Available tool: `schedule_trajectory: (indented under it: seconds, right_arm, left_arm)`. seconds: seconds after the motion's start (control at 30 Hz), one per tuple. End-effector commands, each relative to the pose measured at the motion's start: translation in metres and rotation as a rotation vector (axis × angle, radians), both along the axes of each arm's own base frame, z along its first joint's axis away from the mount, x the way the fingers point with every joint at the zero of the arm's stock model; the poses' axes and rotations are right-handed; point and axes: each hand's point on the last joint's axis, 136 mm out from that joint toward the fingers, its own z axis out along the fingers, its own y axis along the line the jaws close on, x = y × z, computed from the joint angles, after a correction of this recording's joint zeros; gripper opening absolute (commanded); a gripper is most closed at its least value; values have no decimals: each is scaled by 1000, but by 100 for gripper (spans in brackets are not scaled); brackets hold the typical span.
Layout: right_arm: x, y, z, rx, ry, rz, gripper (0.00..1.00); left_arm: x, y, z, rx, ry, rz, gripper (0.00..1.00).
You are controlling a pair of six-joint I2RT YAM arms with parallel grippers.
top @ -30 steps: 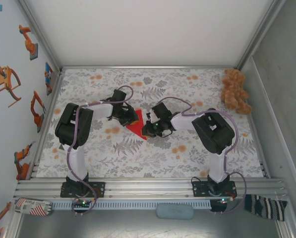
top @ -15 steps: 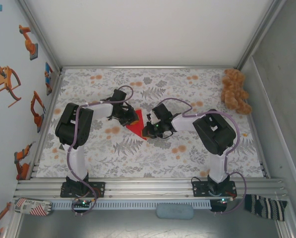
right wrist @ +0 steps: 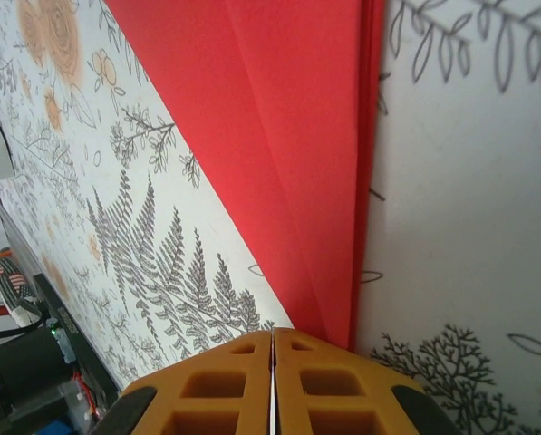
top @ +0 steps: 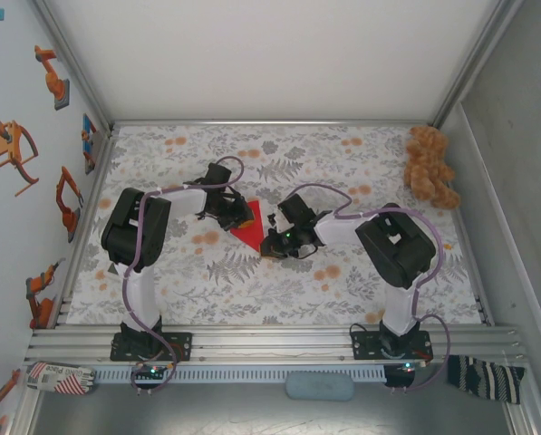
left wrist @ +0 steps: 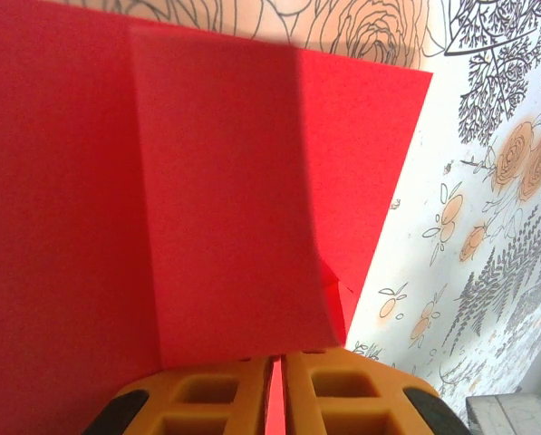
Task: Fold a paper plane with a square sheet of paper (pick it up from the middle)
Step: Fourth fold the wing at the center of the table.
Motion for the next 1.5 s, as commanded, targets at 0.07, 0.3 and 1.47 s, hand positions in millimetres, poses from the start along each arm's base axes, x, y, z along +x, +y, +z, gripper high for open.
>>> schedule_trajectory:
  seconds: [0.07, 0.3, 1.47]
  right_arm:
    - [-11, -4, -3, -25, 40, 4, 9]
    - [-11, -6, -14, -48, 58, -10, 9]
    - [-5, -10, -30, -101, 61, -21, 7]
  left_arm:
    - [-43, 40, -67, 234, 172, 7, 14]
    - [-43, 39, -65, 227, 168, 5, 14]
    - [-45, 36, -66, 217, 174, -3, 14]
